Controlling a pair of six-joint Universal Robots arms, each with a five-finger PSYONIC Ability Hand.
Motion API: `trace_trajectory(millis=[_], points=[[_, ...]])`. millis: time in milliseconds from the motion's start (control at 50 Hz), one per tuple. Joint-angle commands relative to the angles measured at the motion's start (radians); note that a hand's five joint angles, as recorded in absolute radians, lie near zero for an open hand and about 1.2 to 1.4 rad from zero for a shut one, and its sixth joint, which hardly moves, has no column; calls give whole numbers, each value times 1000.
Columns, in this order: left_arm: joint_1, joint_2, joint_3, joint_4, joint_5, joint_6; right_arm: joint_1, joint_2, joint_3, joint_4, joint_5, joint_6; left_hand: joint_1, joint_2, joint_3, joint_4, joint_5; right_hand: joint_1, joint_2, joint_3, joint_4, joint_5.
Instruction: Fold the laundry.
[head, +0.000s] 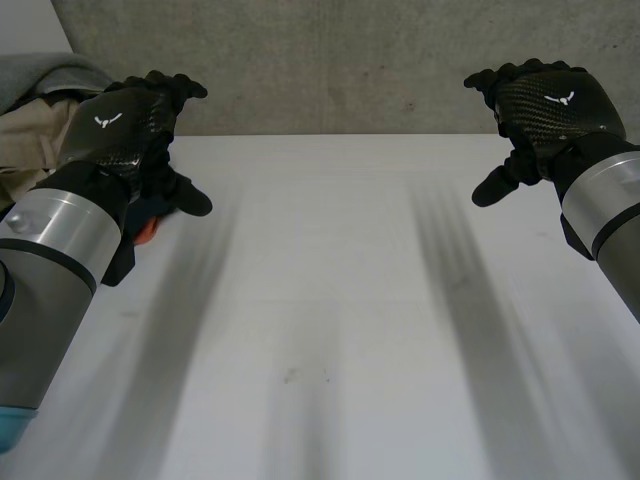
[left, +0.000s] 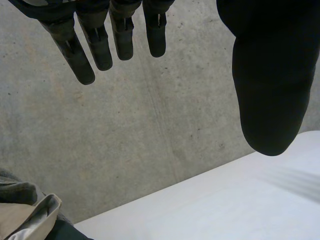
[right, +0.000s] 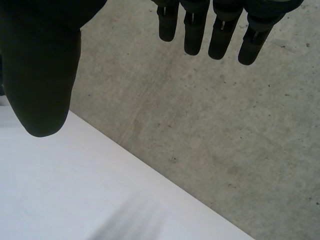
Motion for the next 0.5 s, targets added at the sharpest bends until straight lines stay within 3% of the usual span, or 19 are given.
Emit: trace_trajectory(millis=[20, 400, 440, 500], points=[[0, -2, -4, 1, 0, 1, -1, 0, 0, 2, -1, 15, -96, -89, -82, -87, -85, -65, -97, -99, -98, -98], [0, -1, -10, 4, 0, 1, -15, 0, 0, 5, -12, 50, -78, -71, -65, -70, -67, -65, -97, -99, -98, -98], [0, 1, -10, 4, 0, -1, -15, 0, 0, 5, -24, 50, -52, -45, -39, -43, -41, 79, 47, 45, 46, 46], [0, -1, -10, 5, 0, -1, -15, 0, 4, 3, -40, 50, -52, -45, -38, -43, -41, 90, 57, 55, 57, 57]])
